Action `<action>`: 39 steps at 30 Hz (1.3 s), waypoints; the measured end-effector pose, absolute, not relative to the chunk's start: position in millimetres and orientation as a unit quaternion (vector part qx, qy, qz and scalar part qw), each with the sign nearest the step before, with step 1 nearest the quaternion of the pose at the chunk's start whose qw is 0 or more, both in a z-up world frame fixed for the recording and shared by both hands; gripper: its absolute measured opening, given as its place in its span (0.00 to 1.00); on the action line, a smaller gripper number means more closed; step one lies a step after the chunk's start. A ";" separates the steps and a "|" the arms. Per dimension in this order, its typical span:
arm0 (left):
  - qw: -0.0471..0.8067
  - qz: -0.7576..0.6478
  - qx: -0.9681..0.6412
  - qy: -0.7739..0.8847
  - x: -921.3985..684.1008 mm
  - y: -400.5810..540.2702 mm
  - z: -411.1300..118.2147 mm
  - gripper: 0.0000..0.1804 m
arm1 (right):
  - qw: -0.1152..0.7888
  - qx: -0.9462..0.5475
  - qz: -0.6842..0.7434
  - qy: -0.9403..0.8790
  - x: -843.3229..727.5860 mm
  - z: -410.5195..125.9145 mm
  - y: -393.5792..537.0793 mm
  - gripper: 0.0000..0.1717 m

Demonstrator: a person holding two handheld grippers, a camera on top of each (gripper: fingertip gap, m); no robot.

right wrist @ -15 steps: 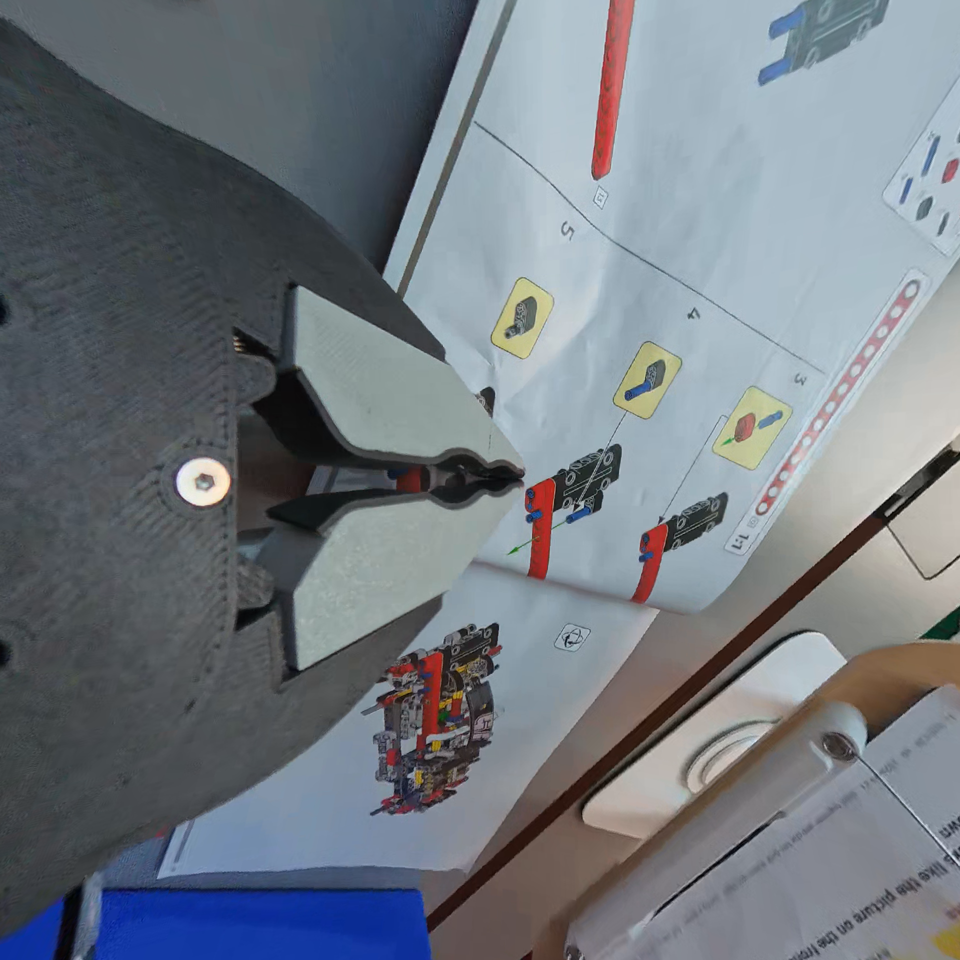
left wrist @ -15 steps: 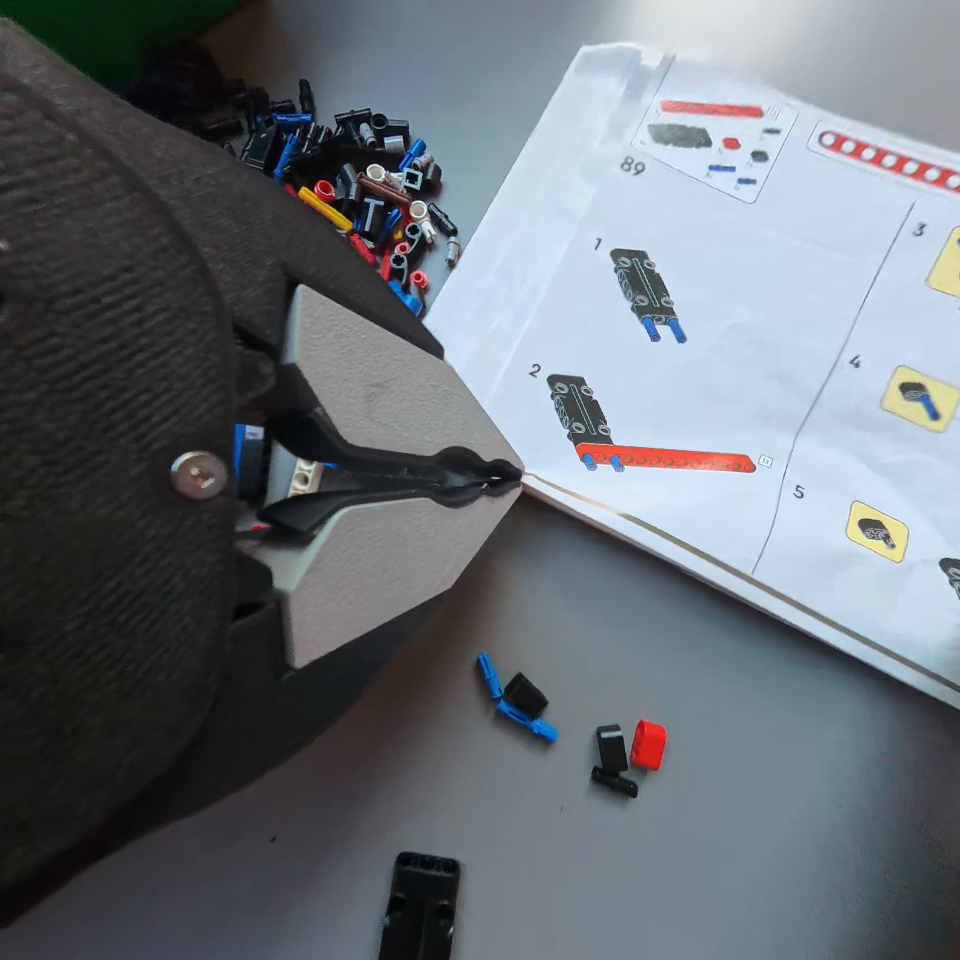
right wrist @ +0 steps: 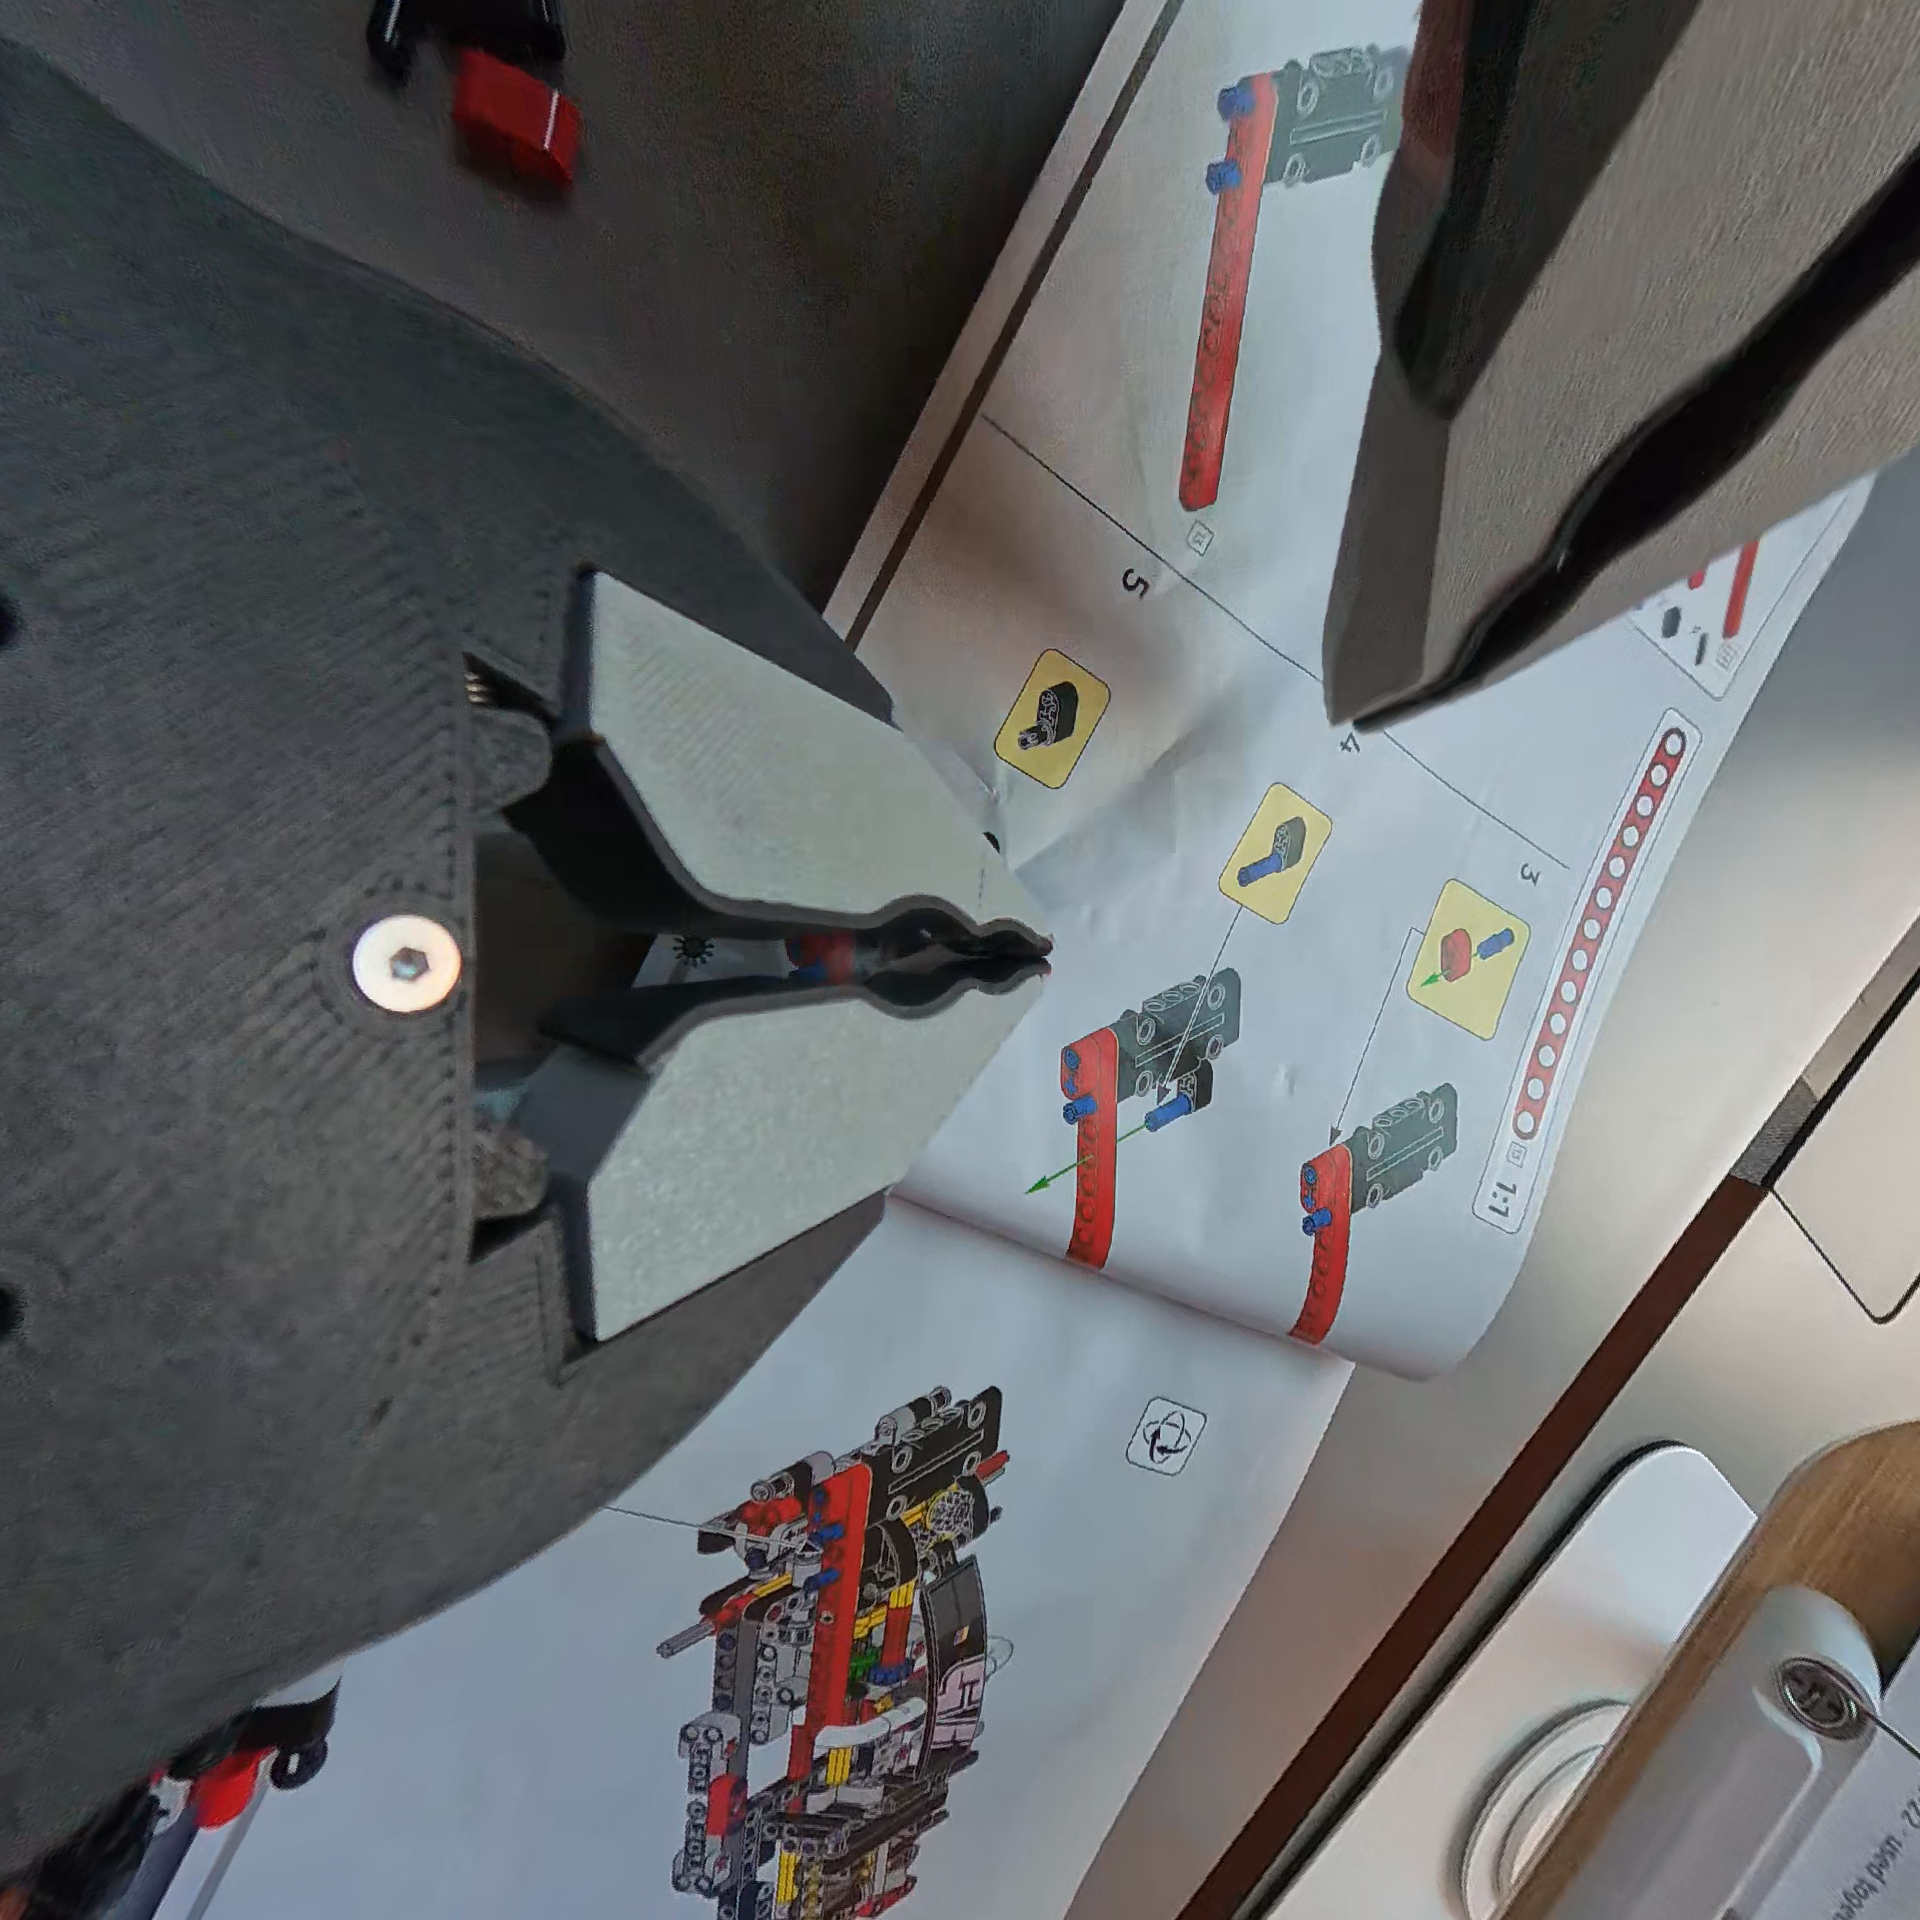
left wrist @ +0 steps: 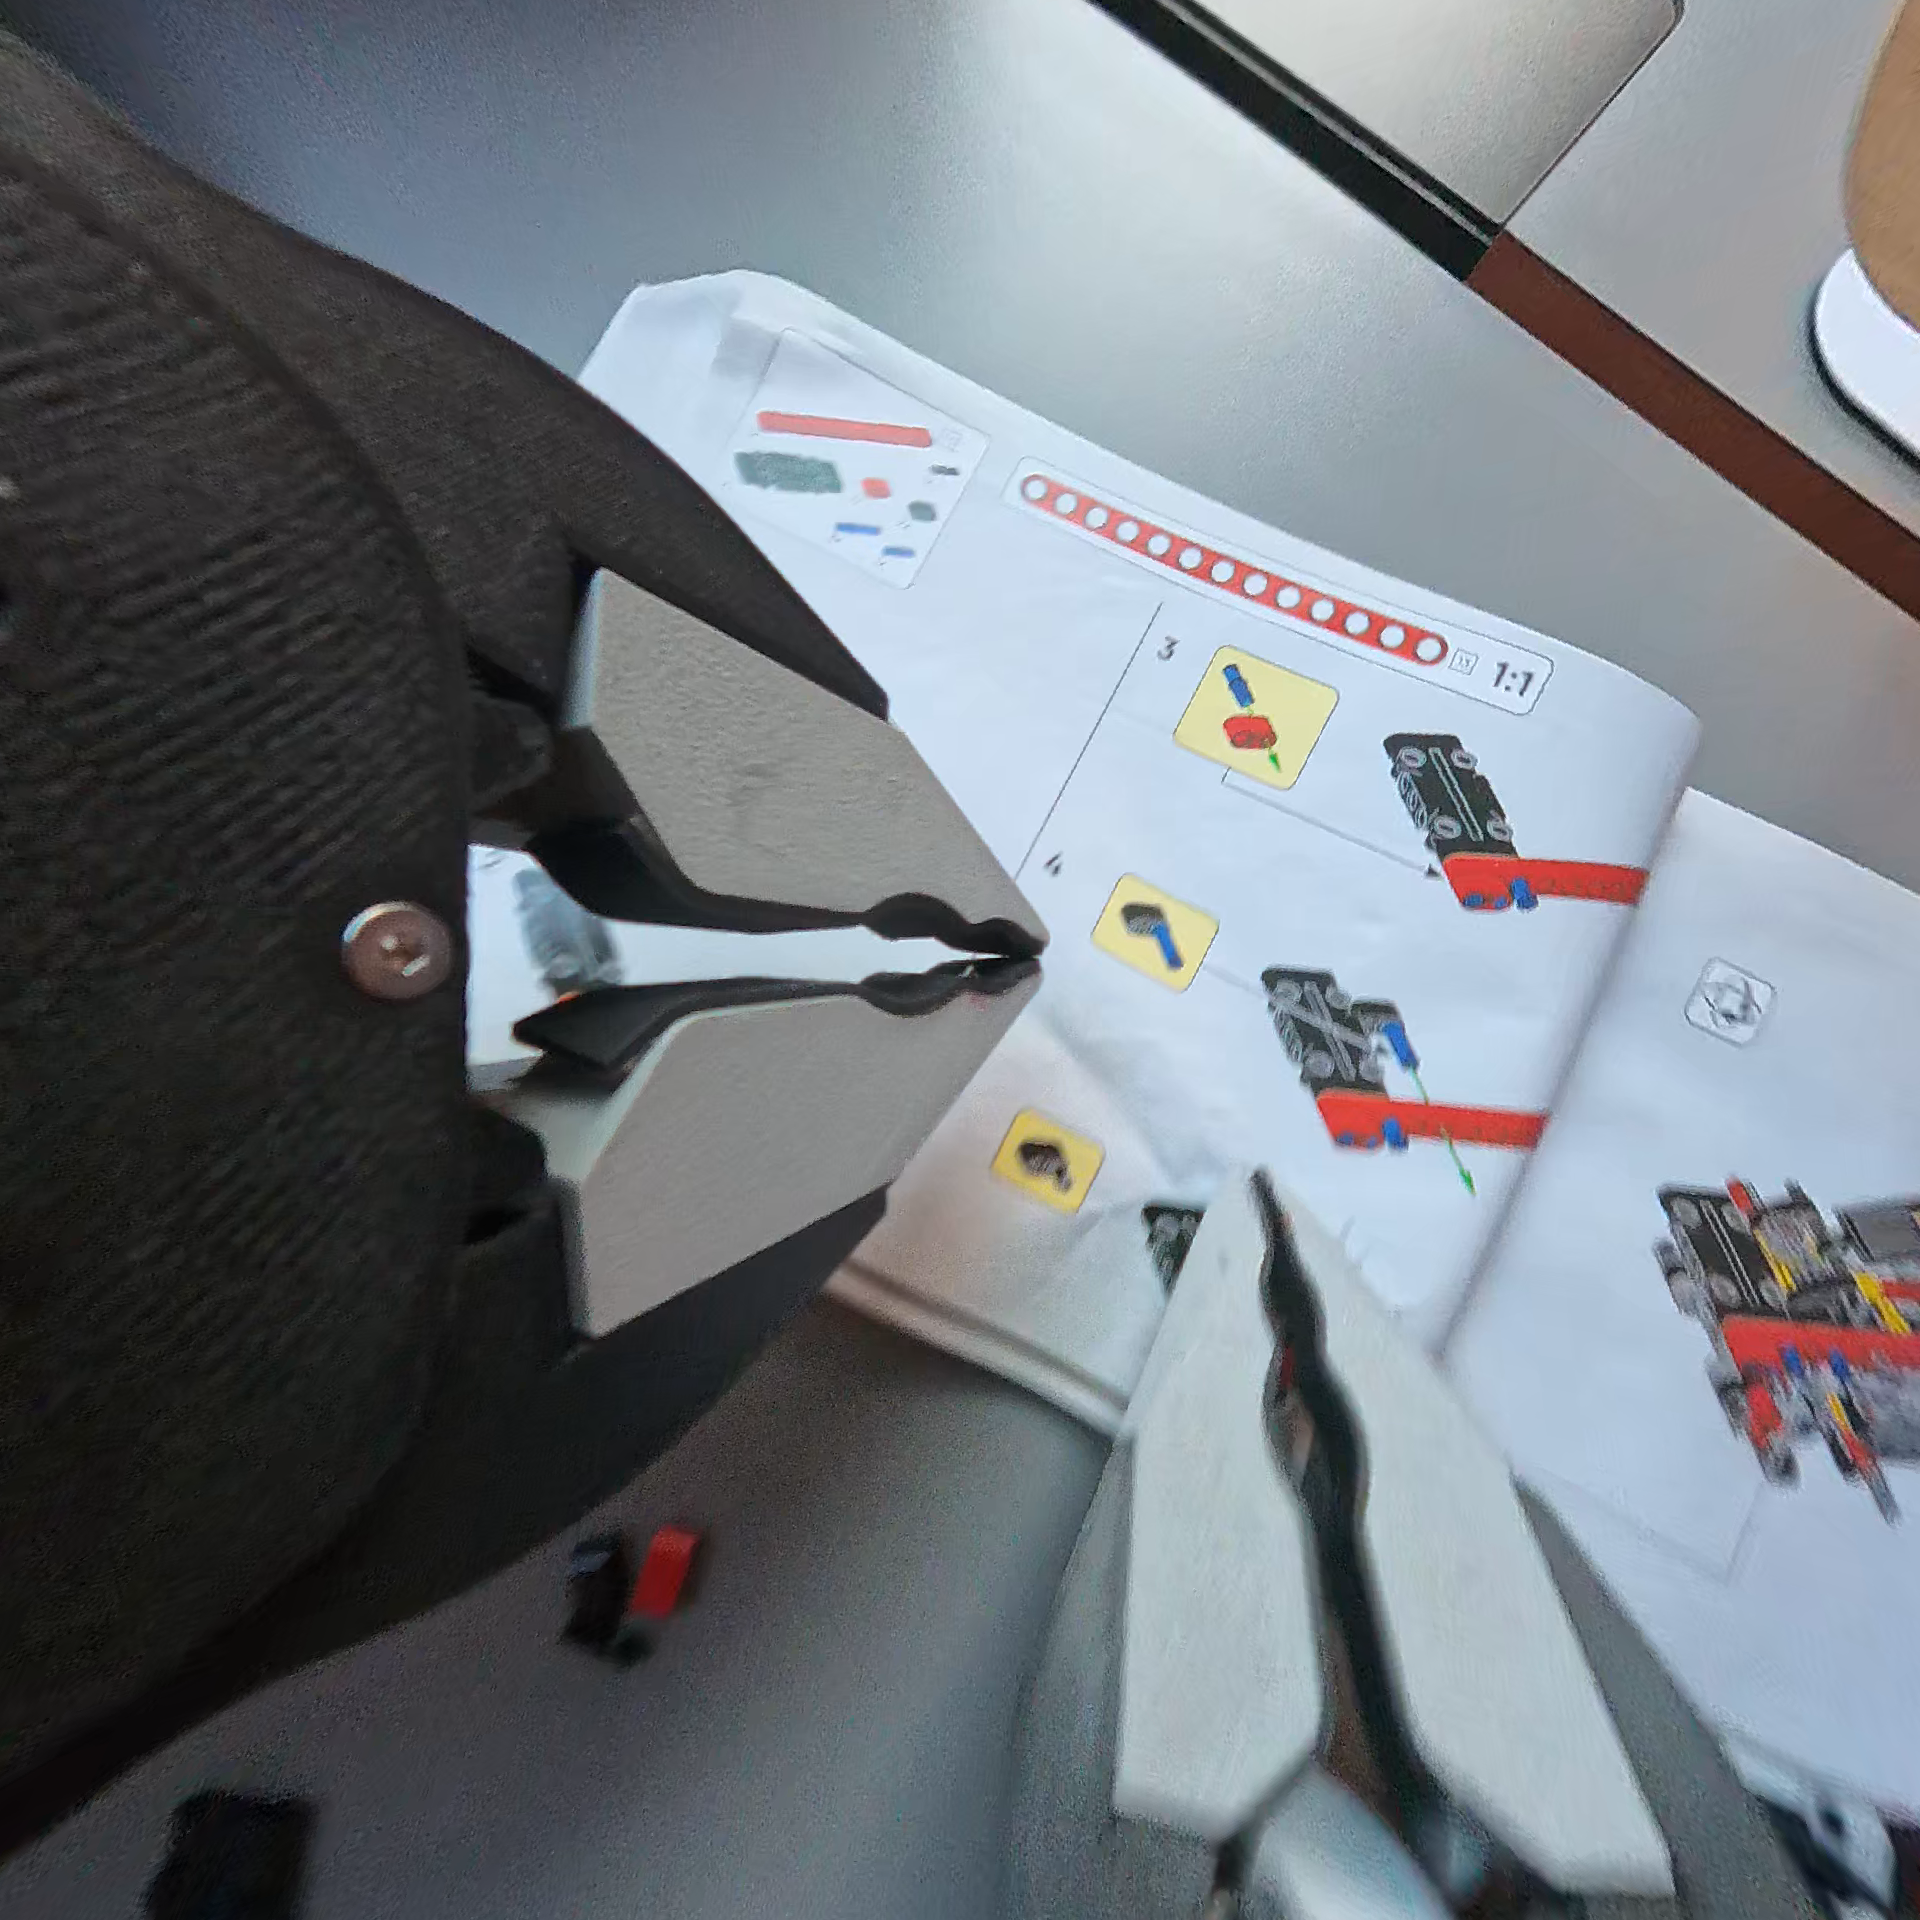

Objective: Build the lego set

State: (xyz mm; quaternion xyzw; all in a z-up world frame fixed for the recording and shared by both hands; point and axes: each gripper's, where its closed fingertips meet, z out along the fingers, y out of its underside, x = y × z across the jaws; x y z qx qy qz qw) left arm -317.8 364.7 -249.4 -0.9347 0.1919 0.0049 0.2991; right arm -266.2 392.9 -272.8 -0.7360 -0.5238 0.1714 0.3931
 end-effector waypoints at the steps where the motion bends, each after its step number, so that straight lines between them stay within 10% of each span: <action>1: 0.289 0.019 -0.938 0.192 -323.4 373.0 -258.9 0.00 | 0.391 -0.735 0.175 -0.525 -266.4 -272.9 392.5 0.00; 39: 0.290 0.068 -0.933 0.200 -341.8 400.8 -278.1 0.00 | 0.428 -0.712 0.105 -0.547 -264.6 -267.5 430.5 0.00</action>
